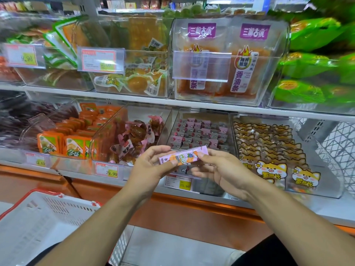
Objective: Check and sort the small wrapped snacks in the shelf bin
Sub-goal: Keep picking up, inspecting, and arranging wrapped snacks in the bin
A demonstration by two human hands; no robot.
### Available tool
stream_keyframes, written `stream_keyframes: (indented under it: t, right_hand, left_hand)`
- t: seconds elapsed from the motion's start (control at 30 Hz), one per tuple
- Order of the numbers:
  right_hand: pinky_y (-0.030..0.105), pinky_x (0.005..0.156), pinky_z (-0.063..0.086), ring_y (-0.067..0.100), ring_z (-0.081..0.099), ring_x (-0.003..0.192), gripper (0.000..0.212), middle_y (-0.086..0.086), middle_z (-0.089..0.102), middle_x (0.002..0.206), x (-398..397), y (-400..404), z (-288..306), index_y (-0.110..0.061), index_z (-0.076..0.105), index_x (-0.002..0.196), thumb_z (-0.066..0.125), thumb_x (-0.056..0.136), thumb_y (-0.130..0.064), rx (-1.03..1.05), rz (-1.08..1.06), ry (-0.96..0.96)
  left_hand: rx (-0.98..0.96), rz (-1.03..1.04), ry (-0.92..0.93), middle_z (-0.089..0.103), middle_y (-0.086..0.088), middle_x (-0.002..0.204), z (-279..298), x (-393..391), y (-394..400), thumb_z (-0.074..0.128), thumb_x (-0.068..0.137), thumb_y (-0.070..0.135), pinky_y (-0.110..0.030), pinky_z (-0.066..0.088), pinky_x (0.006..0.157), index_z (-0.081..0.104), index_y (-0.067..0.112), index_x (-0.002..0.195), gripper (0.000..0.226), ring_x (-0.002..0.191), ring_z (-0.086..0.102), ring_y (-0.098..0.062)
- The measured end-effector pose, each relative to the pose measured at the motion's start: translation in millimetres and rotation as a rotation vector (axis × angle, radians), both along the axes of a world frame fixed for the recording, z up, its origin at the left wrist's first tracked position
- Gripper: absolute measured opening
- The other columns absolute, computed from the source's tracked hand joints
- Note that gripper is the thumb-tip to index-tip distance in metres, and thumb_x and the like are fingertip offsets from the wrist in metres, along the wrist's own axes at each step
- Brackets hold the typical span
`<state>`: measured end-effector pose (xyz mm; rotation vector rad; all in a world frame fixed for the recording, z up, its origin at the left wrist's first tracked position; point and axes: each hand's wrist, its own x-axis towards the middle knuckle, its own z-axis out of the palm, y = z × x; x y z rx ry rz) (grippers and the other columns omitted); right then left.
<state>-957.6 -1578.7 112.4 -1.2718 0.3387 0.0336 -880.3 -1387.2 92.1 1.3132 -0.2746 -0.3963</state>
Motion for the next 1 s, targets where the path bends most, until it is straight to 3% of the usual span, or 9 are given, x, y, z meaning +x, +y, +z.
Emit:
stream_keyframes:
  t: [0.13, 0.23, 0.3, 0.4, 0.5, 0.6, 0.7, 0.9, 1.0]
  right_hand:
    - [0.03, 0.082, 0.061, 0.022, 0.073, 0.091, 0.025, 0.013, 0.077, 0.107, 4.3, -7.3, 2.6, -0.003, 0.069, 0.115, 0.07, 0.091, -0.013, -0.081, -0.018, -0.063]
    - [0.028, 0.081, 0.06, 0.019, 0.074, 0.091, 0.025, 0.009, 0.077, 0.105, 15.9, -22.5, 9.7, -0.005, 0.066, 0.115, 0.069, 0.091, -0.012, -0.178, -0.236, -0.111]
    - [0.032, 0.086, 0.058, 0.02, 0.071, 0.098, 0.027, 0.004, 0.073, 0.109, 27.6, -37.5, 12.2, -0.013, 0.063, 0.116, 0.072, 0.091, -0.013, -0.425, -0.445, -0.132]
    - [0.026, 0.074, 0.054, 0.018, 0.068, 0.094, 0.03, -0.004, 0.07, 0.102, 44.3, -58.2, 14.1, -0.017, 0.062, 0.116, 0.075, 0.089, -0.018, -0.66, -0.645, -0.118]
    - [0.025, 0.076, 0.051, 0.02, 0.067, 0.093, 0.019, -0.006, 0.07, 0.097, 63.3, -75.1, 12.0, -0.02, 0.063, 0.103, 0.075, 0.088, -0.018, -0.752, -0.751, -0.106]
    - [0.03, 0.087, 0.053, 0.023, 0.068, 0.1, 0.031, 0.0, 0.073, 0.11, 77.8, -85.4, 5.9, -0.019, 0.066, 0.114, 0.076, 0.085, -0.024, -0.809, -0.844, -0.029]
    - [0.038, 0.094, 0.053, 0.028, 0.066, 0.109, 0.036, 0.006, 0.071, 0.118, 85.9, -93.0, -1.1, -0.018, 0.063, 0.119, 0.075, 0.085, -0.024, -0.81, -0.874, -0.029]
    - [0.023, 0.085, 0.046, 0.025, 0.064, 0.111, 0.033, 0.006, 0.07, 0.118, 94.2, -100.2, -6.1, -0.012, 0.063, 0.119, 0.069, 0.089, -0.021, -0.853, -0.867, -0.069]
    - [0.015, 0.078, 0.035, 0.027, 0.063, 0.109, 0.023, 0.009, 0.069, 0.112, 94.0, -101.7, -4.7, -0.009, 0.064, 0.113, 0.061, 0.09, -0.013, -0.912, -0.871, -0.096]
  left_hand:
    - [0.034, 0.02, -0.008, 0.075, -0.013, 0.111, 0.2, -0.3, -8.8, 0.077, 0.081, -0.005, -0.033, 0.061, 0.084, 0.066, 0.011, 0.113, 0.038, 0.1, 0.074, -0.026]
    - [0.127, 0.06, -0.05, 0.074, -0.003, 0.113, 0.4, 2.8, -22.3, 0.08, 0.081, 0.002, -0.042, 0.059, 0.091, 0.065, 0.02, 0.114, 0.04, 0.102, 0.073, -0.023]
    - [0.207, 0.067, -0.139, 0.072, 0.008, 0.115, 0.8, 5.6, -33.2, 0.08, 0.084, 0.011, -0.037, 0.059, 0.09, 0.064, 0.027, 0.116, 0.038, 0.101, 0.072, -0.013]
    - [0.318, 0.062, -0.336, 0.069, 0.014, 0.115, 1.5, 7.7, -54.2, 0.075, 0.089, 0.017, -0.021, 0.053, 0.091, 0.064, 0.025, 0.12, 0.033, 0.102, 0.067, 0.0]
    - [0.49, 0.011, -0.547, 0.066, 0.005, 0.127, 1.7, 13.4, -80.2, 0.065, 0.097, 0.02, -0.031, 0.049, 0.102, 0.059, 0.019, 0.133, 0.037, 0.116, 0.062, -0.011]
    - [0.711, -0.118, -0.72, 0.064, -0.006, 0.13, 3.3, 29.7, -112.0, 0.053, 0.099, 0.018, -0.045, 0.055, 0.095, 0.049, 0.022, 0.144, 0.045, 0.11, 0.064, -0.03]
    - [0.888, -0.185, -0.84, 0.053, -0.006, 0.144, 2.8, 53.8, -148.6, 0.054, 0.091, 0.007, -0.044, 0.046, 0.108, 0.047, 0.022, 0.146, 0.057, 0.13, 0.051, -0.029]
    - [1.056, -0.276, -0.923, 0.059, -0.014, 0.133, -2.0, 99.2, -206.1, 0.044, 0.097, 0.007, -0.05, 0.049, 0.104, 0.055, 0.015, 0.135, 0.041, 0.125, 0.055, -0.035]
    - [1.1, -0.321, -0.952, 0.052, -0.014, 0.143, -7.7, 113.9, -219.2, 0.042, 0.1, 0.023, -0.054, 0.032, 0.115, 0.053, 0.019, 0.138, 0.039, 0.138, 0.041, -0.035]
